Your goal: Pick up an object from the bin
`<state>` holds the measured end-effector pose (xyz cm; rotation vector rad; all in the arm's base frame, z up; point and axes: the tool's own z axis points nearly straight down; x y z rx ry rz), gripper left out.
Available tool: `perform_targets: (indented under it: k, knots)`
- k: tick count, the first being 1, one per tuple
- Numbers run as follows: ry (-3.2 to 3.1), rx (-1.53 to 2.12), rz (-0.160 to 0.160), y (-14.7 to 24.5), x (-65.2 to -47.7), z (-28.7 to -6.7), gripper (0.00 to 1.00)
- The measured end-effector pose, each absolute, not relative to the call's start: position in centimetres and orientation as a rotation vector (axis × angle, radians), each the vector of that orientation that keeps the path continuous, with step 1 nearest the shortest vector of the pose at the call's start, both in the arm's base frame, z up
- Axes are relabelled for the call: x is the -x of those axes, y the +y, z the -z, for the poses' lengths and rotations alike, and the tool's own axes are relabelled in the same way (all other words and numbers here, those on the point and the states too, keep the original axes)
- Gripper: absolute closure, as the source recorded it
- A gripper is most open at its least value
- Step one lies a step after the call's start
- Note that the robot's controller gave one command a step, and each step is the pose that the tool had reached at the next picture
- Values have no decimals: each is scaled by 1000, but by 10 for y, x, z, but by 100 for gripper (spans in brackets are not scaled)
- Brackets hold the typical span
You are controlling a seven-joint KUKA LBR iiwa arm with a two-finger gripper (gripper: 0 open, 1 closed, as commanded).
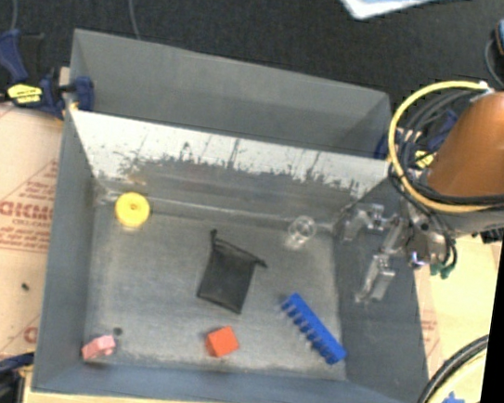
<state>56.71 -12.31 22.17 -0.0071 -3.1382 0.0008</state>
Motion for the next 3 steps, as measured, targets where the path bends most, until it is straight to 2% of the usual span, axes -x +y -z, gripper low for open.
perform_targets:
  k: [1,2,3]
  knots:
    - [-3146,0,-3,-122,-568,-227,0]
    - [-3139,-60,-2,-67,-540,-127,0]
    - [-3141,-156,-4,-80,-539,-117,0]
